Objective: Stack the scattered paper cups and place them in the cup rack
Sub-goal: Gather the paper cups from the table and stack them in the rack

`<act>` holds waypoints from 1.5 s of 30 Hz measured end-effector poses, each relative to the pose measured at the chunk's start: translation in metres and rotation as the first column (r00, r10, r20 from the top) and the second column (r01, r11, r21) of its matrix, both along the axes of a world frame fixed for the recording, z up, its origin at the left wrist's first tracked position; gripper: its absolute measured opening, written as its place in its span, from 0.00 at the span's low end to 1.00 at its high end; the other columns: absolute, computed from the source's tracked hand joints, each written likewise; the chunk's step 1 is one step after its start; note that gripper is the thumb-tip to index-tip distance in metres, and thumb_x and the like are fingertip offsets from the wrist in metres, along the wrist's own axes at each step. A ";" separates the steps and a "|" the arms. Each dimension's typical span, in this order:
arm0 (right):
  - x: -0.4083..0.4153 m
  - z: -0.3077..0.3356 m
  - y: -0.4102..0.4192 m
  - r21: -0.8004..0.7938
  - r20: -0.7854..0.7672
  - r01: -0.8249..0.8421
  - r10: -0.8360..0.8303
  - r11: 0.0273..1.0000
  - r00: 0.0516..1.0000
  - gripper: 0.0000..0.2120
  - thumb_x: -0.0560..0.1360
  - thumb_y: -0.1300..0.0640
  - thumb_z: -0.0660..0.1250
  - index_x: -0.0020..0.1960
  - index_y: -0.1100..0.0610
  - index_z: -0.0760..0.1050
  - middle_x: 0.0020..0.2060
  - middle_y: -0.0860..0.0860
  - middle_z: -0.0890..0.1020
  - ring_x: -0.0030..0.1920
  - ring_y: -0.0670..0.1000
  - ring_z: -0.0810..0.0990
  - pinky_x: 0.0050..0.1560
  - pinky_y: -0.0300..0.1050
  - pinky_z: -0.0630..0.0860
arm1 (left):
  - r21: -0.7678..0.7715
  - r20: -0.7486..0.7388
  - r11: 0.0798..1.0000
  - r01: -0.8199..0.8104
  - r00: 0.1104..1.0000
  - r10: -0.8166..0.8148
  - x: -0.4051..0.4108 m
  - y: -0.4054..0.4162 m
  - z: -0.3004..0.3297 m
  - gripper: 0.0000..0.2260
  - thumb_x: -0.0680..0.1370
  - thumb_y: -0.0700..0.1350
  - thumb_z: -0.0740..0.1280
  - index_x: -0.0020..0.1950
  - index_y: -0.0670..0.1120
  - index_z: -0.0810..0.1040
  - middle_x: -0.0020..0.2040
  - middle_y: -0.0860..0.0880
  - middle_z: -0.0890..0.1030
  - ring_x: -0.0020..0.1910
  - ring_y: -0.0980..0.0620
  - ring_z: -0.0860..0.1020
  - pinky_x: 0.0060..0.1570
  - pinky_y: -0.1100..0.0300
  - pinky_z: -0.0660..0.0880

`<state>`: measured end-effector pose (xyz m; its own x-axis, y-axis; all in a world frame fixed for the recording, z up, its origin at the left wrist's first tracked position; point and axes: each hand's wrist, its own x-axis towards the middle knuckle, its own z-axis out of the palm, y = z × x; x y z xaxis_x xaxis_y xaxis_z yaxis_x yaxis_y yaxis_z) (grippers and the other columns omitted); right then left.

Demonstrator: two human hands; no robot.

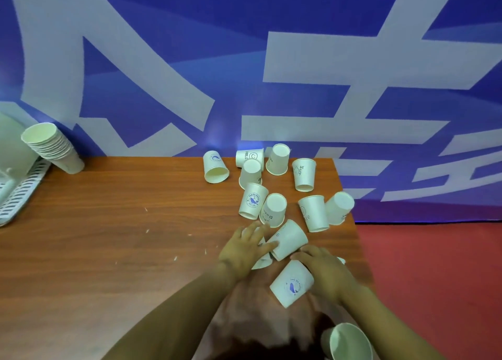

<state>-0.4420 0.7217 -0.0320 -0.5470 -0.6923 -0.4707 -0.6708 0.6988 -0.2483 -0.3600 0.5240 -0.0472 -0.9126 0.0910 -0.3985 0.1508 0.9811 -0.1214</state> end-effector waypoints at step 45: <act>0.198 0.049 -0.279 -0.159 -0.094 0.298 -0.315 0.941 0.944 0.21 0.68 0.40 0.67 0.55 0.46 0.66 0.52 0.44 0.74 0.51 0.48 0.75 0.47 0.46 0.73 | 0.821 0.015 0.324 -0.469 0.586 0.810 0.270 -0.322 0.047 0.32 0.66 0.54 0.74 0.67 0.56 0.64 0.60 0.53 0.72 0.61 0.48 0.70 0.58 0.51 0.72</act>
